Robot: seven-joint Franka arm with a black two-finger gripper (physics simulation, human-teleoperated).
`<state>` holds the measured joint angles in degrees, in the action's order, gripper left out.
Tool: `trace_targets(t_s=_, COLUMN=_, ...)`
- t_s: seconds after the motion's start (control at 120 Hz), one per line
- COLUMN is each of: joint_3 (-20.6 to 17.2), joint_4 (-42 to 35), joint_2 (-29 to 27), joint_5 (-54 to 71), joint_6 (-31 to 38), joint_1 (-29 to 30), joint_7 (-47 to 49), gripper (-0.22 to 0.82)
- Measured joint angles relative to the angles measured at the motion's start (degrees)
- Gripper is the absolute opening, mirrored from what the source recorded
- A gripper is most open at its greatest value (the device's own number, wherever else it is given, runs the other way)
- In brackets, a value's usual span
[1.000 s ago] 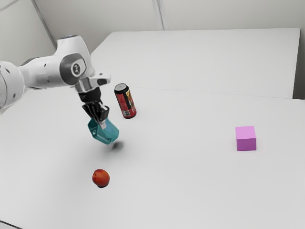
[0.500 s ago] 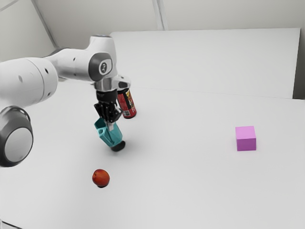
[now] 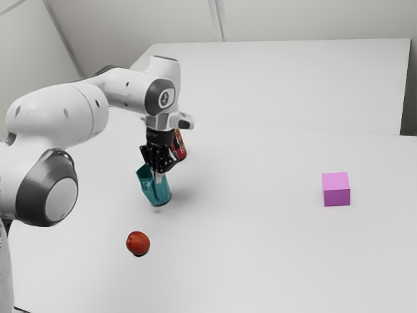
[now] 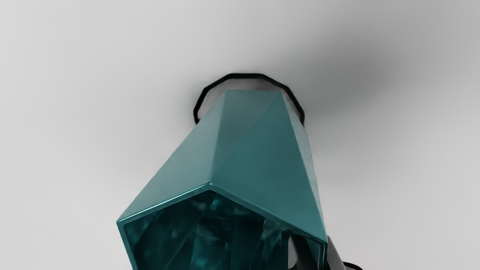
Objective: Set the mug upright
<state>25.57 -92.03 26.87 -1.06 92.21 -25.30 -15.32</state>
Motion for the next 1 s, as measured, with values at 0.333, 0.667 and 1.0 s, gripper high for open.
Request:
trace_targets(t_s=0.333, joint_3=-0.09, joint_4=0.77, joint_2=1.33, joint_5=-0.5, joint_6=-1.81, joint_1=-0.43, joint_7=-0.06, gripper=0.2)
trace_targets(t_s=0.667, joint_3=0.17, joint_4=3.67, joint_2=-4.4, joint_5=-0.68, joint_6=-1.85, joint_1=0.2, joint_7=-0.14, gripper=0.52)
trace_targets(t_s=1.0, joint_3=-14.64, joint_4=3.01, joint_2=-22.19, joint_5=7.89, joint_6=3.03, joint_1=10.84, joint_7=3.34, gripper=0.59)
